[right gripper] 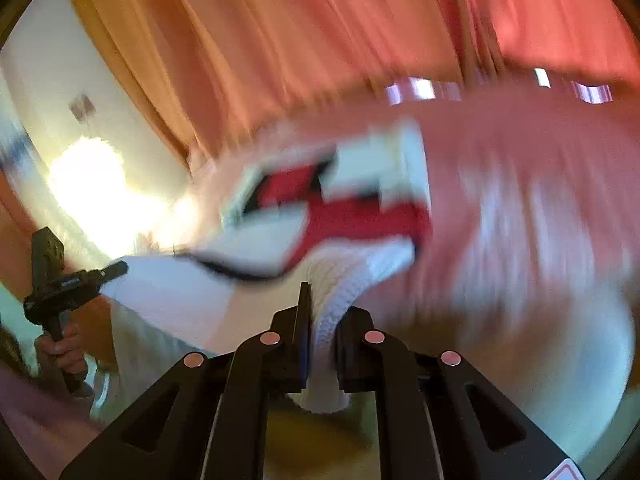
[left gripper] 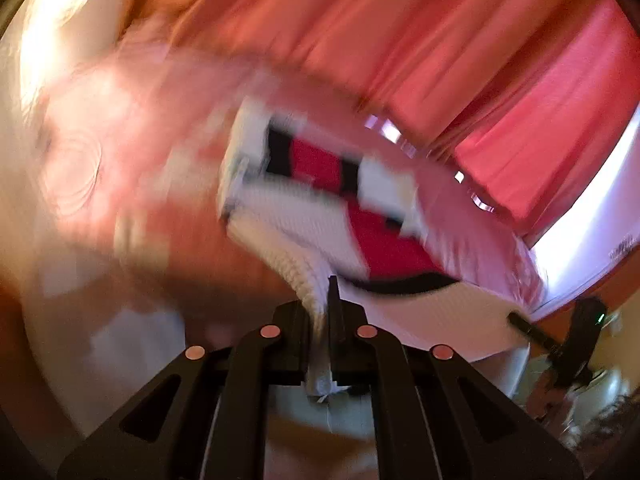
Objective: Fold small clothes
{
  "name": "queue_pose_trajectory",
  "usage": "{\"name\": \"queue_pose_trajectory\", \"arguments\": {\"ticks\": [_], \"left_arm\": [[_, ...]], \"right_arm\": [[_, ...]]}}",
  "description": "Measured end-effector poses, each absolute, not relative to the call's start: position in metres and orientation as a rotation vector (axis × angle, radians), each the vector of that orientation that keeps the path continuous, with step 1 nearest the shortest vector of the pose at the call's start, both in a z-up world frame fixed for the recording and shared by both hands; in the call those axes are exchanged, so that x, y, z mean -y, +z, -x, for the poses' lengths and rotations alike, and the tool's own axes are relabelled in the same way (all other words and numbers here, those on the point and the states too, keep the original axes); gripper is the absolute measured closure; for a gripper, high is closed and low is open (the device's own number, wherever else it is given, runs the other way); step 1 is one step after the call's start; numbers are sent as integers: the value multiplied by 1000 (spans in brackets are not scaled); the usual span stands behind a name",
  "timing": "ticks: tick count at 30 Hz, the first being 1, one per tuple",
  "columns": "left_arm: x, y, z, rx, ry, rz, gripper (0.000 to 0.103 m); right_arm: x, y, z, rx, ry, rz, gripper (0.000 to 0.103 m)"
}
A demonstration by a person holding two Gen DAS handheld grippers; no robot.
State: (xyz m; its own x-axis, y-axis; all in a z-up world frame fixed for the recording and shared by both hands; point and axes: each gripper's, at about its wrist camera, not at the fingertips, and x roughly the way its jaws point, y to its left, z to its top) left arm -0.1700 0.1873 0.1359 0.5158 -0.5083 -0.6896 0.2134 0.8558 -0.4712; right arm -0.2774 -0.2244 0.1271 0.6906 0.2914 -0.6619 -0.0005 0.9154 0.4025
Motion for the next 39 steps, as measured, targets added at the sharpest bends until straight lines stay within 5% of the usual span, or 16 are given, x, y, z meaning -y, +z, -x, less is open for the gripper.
{"name": "queue_pose_trajectory", "arguments": {"ticks": [6,15,17,19,22,33,36,37,38,39], "left_arm": [[-134,146,25,-817,-337,223,96],[-103,-12,-142,-1100,-213,243,91],[-112,-14,-139,-1055,-201,271,71],[-118,-3,-134,-1011,-214,294,61],[-123,21,-126,-888,-244,257,25],[-109,-7,-138,-999,-271,176,24],[-108,-31,-152,-1101,-260,249,39],[-107,-35,-152,-1112,-258,255,51],[-105,-34,-152,-1109,-265,243,80],[-103,-32,-151,-1108,-279,233,98]], "right_arm": [[272,135,120,-721,124,-461,93],[304,9,-36,-983,10,-520,83],[316,14,-35,-948,32,-558,82],[325,28,-29,-891,21,-572,62],[327,48,-21,-815,38,-561,50],[279,10,-36,-1013,-11,-199,46],[283,-14,-44,-1082,-24,-282,48],[285,-20,-45,-1098,-14,-319,70],[286,-20,-46,-1097,-7,-347,82],[287,-18,-45,-1088,1,-364,84]]}}
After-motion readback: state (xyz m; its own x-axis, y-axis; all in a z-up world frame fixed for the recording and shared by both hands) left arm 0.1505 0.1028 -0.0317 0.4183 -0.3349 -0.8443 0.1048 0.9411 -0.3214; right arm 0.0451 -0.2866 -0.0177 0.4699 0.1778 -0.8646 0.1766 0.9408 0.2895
